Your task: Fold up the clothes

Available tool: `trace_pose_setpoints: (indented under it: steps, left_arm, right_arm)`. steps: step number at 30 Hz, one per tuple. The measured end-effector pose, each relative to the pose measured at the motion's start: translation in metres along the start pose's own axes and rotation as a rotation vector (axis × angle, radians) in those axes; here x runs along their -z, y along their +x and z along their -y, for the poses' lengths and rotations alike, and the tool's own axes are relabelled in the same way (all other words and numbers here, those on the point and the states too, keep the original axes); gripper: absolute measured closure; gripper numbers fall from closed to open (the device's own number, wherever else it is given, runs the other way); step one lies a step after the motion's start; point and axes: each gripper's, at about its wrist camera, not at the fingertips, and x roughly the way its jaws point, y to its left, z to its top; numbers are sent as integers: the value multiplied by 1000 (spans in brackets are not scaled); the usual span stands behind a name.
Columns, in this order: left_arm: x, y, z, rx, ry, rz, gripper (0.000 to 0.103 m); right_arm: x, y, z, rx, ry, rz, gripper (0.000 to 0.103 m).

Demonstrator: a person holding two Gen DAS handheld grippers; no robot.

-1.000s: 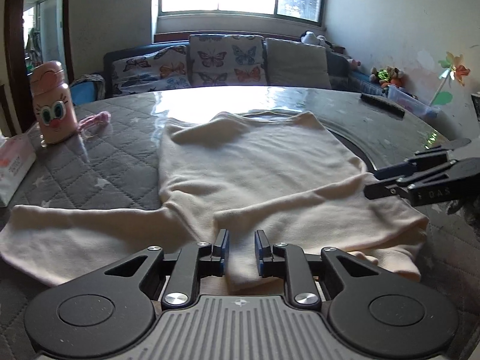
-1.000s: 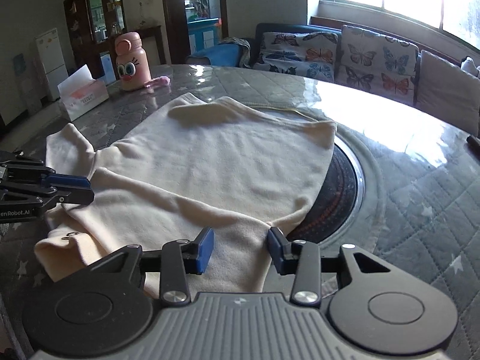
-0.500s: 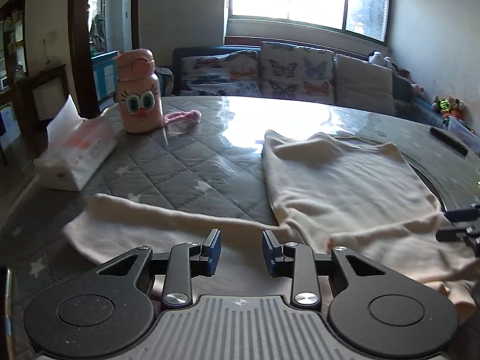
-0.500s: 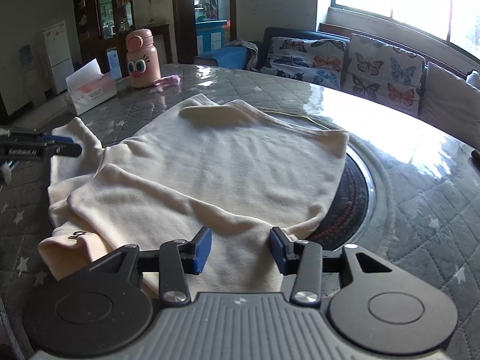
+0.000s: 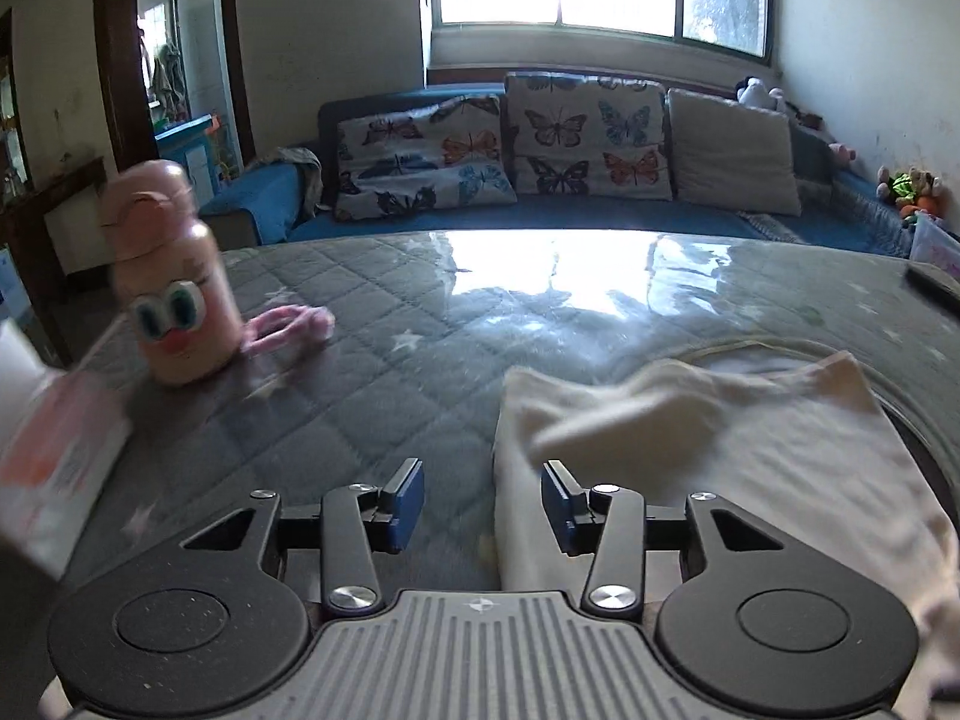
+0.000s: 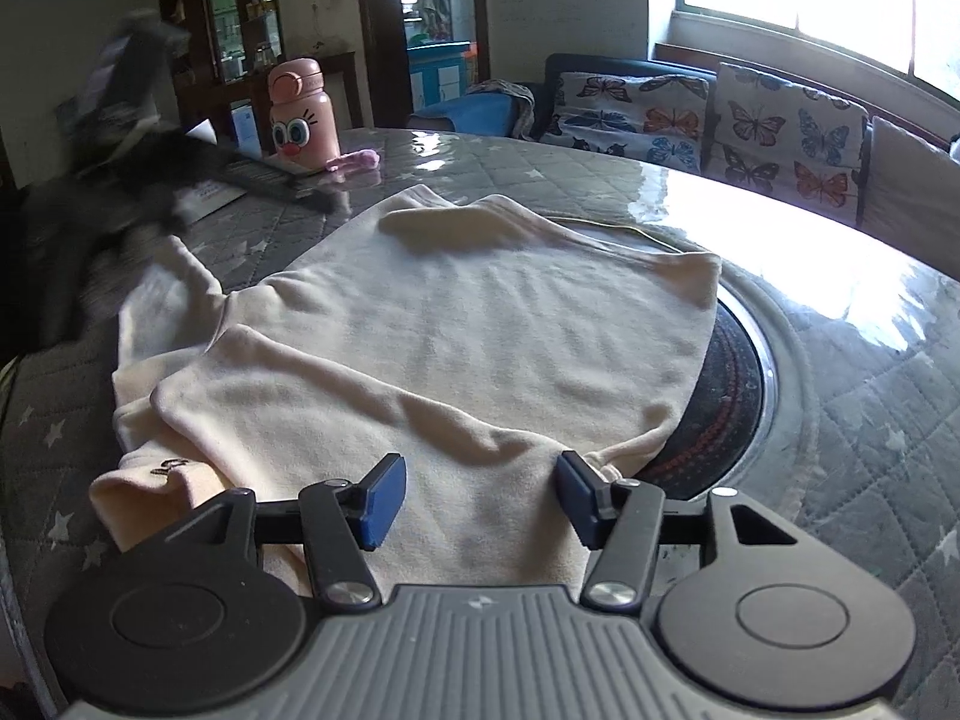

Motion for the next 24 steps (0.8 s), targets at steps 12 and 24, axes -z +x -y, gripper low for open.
trace_pose_setpoints:
  steps: [12,24]
  left_arm:
    - [-19,56,4,25,-24,9,95]
    - [-19,48,2,-30,-30,40,57]
  right_arm:
    - [5,0,3,-28,-11,21,43]
    - [6,2,0,-21,-33,22,42]
